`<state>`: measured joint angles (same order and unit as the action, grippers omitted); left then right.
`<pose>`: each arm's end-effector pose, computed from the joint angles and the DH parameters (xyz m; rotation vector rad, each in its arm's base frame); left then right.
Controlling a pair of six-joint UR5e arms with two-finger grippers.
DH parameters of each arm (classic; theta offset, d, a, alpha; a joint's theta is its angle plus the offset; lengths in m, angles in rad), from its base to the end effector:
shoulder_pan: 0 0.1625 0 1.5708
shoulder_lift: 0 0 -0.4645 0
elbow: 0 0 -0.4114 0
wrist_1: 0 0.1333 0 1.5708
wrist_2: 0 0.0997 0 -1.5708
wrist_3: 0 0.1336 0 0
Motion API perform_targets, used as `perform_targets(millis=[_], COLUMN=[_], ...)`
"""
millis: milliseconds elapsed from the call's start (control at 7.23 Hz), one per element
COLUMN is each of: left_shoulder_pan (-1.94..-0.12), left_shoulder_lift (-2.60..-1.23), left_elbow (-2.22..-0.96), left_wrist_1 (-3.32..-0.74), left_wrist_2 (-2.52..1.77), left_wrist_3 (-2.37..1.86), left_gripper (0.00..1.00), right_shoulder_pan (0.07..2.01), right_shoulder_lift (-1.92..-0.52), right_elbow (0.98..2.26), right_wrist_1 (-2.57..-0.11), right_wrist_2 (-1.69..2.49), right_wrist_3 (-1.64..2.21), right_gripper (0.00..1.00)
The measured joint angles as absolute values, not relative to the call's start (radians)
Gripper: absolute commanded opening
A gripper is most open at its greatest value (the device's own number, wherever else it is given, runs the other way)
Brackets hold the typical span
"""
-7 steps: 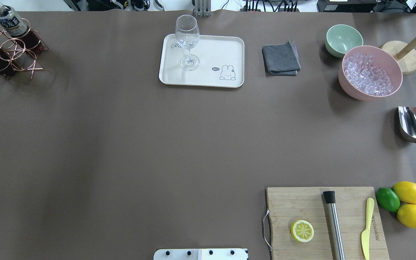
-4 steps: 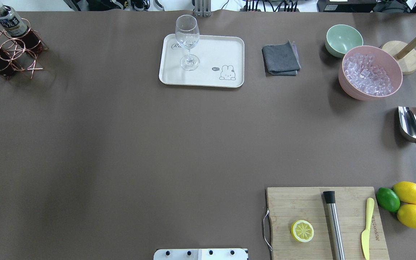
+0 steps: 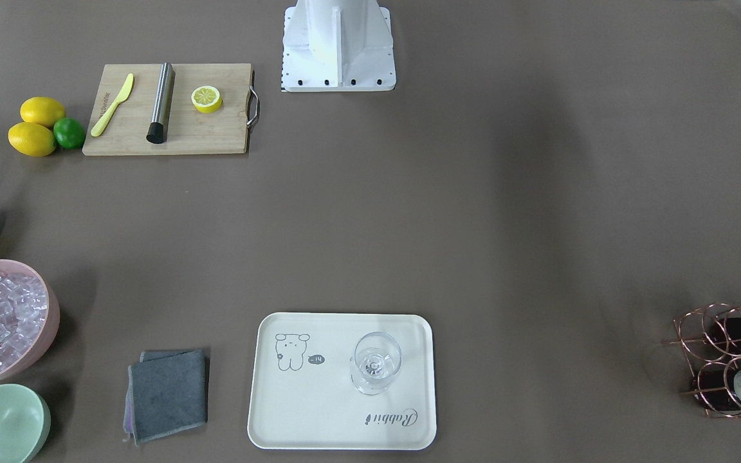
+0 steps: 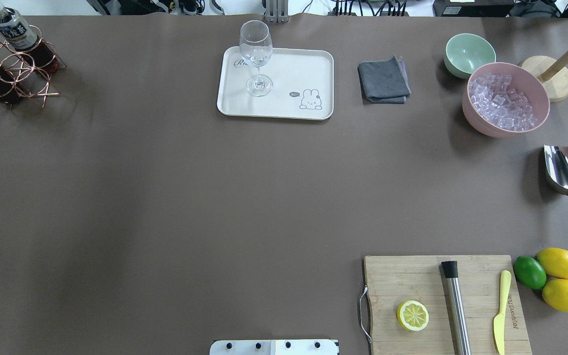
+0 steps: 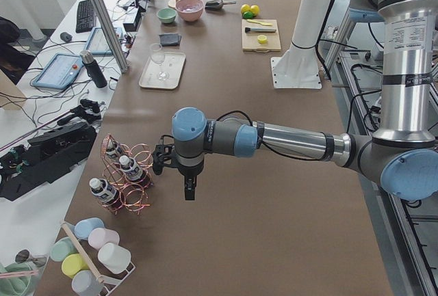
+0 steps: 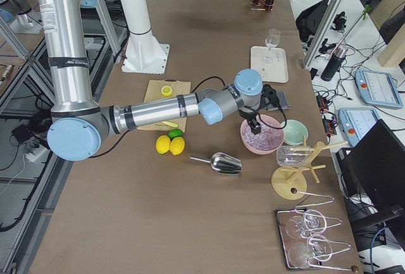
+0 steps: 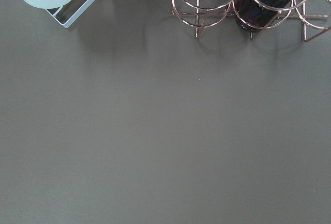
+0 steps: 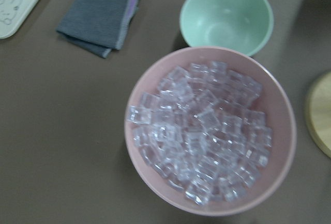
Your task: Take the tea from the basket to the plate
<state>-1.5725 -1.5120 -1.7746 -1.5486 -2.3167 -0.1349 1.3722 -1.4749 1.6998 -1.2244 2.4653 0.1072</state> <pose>-0.0435 -0.4907 0.6519 0.0672 0.7512 -0.0843 -0.0848 -0.5690 0.5496 0.3946 -0.9425 -0.3386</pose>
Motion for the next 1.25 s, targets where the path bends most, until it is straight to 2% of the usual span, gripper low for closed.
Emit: perform_targets(millis=[277,553,969,1245], left_shoulder_pan=[-1.564,-1.526,-1.508,-1.566], left_shoulder_lift=[-1.528,-1.602,-1.785,-1.839], left_elbow=[-1.763,-1.727,-1.635,-1.59], left_wrist_1=[-1.549,-1.546,-1.599,-1.717], left_wrist_2=[-2.318,-2.32,-2.32,-2.315], left_wrist_3=[-0.136,-0.27,-0.872,-1.273], left_gripper=[0.98,0.98,0.97,0.97], right_shoulder_pan=[1.239,1.152,1.072,1.068], right_shoulder_lift=[-1.394,-1.292,-1.214,-1.198], right_elbow=[1.675,1.665,1.648,1.647], right_wrist_1=[-1.056,-0.993,-0.748,-0.593], right_wrist_2=[2.467,2.468,2.451,2.426], right_wrist_3=[0.108,0.102,0.1,0.115], right_gripper=[1.0,1.0,1.0,1.0])
